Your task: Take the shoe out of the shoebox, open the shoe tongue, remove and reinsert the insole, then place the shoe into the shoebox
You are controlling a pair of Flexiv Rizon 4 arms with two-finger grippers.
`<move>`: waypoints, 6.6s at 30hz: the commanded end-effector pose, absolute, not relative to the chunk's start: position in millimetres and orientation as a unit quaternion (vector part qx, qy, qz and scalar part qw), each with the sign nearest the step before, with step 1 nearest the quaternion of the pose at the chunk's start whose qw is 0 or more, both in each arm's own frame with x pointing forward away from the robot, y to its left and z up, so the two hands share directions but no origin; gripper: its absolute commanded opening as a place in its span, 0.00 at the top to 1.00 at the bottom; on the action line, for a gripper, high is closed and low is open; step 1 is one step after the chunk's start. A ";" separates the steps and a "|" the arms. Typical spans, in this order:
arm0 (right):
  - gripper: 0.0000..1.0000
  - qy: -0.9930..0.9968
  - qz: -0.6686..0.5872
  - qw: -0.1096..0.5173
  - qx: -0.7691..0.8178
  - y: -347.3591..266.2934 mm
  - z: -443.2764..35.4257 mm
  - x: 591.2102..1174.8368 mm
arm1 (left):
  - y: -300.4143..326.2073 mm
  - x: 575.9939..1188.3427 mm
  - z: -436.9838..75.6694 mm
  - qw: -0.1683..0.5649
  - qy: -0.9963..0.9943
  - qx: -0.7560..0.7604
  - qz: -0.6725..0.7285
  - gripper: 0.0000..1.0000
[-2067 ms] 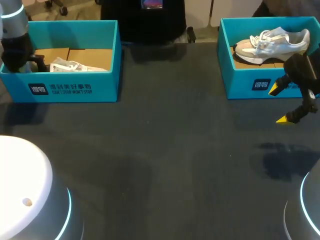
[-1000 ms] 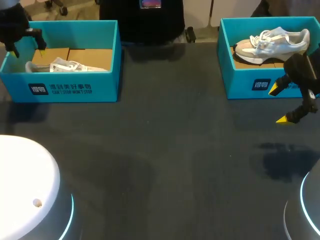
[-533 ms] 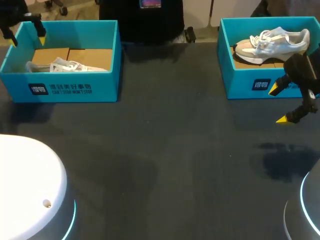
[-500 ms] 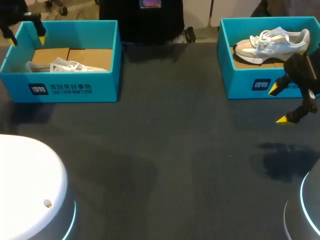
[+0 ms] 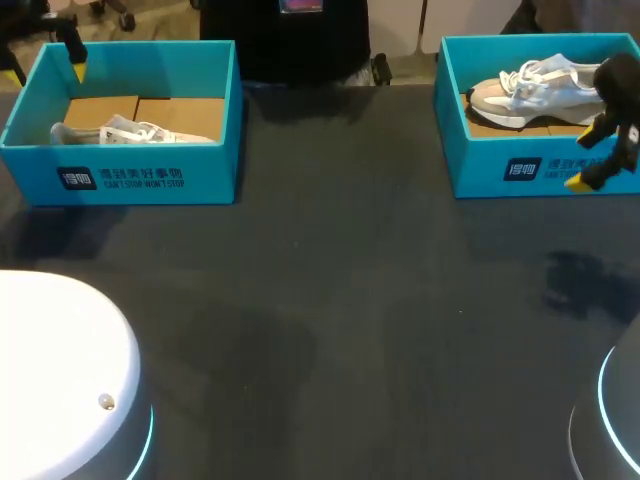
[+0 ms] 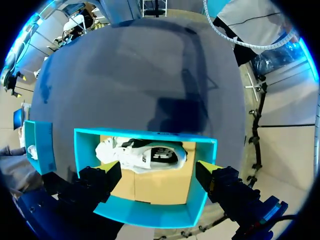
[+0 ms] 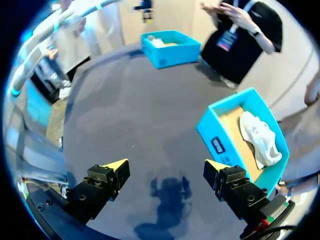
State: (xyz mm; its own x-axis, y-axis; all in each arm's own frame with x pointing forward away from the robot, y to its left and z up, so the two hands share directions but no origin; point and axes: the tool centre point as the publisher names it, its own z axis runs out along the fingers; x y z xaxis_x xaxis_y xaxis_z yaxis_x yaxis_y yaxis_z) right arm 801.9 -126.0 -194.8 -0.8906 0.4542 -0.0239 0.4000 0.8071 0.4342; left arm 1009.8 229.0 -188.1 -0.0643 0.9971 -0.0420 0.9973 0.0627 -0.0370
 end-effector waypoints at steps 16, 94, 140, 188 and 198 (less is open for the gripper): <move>0.00 0.814 0.149 0.133 0.545 -161.2 -183.4 896.7 | 229.2 1008.8 -188.2 0.003 0.729 0.684 -0.027 0.00; 0.00 0.683 0.114 0.151 0.706 -305.1 -249.6 1117.7 | 229.2 1008.8 -188.2 0.003 0.729 0.684 -0.027 0.00; 0.55 0.652 0.034 0.108 0.749 -332.2 -310.1 1177.7 | 229.2 1008.8 -188.2 0.003 0.729 0.684 -0.027 0.00; 1.00 0.673 -0.059 0.079 0.733 -358.1 -376.2 1186.4 | 229.2 1008.8 -188.2 0.003 0.729 0.684 -0.027 0.00; 1.00 0.665 -0.054 0.069 0.741 -350.8 -350.2 1173.2 | 229.2 1008.8 -188.2 0.003 0.729 0.684 -0.027 0.00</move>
